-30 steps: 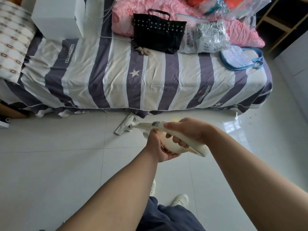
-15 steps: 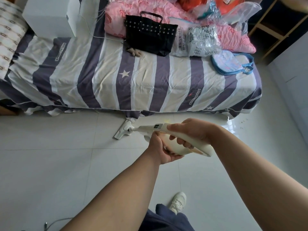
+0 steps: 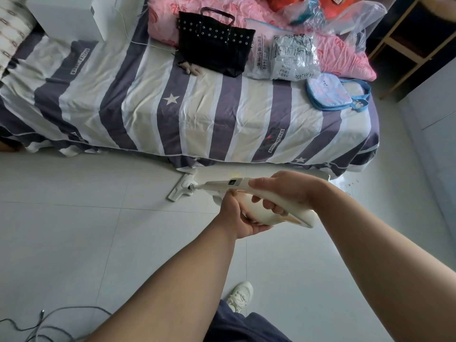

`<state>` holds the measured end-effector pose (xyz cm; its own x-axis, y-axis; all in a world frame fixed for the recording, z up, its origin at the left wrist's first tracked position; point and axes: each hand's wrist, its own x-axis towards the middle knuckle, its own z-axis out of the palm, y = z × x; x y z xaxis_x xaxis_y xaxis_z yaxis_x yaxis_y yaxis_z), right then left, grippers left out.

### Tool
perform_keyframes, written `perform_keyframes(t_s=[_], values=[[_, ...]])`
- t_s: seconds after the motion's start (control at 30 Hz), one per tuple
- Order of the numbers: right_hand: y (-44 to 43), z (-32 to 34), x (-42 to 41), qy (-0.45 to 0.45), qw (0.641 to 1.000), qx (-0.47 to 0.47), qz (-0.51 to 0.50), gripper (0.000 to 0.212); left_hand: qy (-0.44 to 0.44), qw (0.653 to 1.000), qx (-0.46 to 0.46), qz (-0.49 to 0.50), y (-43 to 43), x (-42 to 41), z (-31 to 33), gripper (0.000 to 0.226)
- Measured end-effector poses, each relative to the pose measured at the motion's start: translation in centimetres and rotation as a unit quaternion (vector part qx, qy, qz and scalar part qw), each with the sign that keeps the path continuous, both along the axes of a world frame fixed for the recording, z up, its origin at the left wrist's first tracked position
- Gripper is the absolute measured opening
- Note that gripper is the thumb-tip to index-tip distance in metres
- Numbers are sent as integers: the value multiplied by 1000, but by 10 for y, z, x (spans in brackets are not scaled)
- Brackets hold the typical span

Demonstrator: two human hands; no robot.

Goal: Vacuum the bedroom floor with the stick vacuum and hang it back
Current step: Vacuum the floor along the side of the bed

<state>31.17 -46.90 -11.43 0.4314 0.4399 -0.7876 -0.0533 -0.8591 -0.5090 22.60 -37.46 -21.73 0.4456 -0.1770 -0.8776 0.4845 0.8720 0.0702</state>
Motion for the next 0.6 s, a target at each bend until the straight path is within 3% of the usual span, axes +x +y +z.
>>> perform_keyframes(t_s=[0.6], values=[[-75,4,26,-36,999,-11,17,52,-2,1000,-9,11,-79,29,-2,52]])
